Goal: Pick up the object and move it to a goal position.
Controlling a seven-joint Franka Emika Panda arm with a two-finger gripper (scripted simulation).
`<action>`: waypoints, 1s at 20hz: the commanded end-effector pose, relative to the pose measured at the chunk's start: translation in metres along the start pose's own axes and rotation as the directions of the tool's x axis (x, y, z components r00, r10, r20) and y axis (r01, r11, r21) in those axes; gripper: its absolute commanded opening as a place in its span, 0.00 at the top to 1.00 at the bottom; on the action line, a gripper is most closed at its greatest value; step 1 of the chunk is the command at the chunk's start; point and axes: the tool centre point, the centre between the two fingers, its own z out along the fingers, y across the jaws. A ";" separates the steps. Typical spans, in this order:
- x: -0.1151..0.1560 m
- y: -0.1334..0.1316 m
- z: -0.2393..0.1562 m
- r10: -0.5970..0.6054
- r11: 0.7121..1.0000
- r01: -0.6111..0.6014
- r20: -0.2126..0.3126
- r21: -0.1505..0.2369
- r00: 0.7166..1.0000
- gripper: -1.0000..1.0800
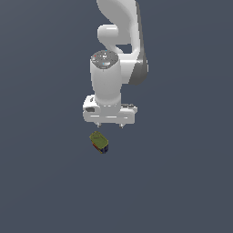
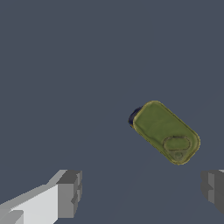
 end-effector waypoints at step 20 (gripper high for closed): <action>0.009 -0.011 -0.015 -0.059 0.998 0.060 -0.031 0.021 0.998 0.04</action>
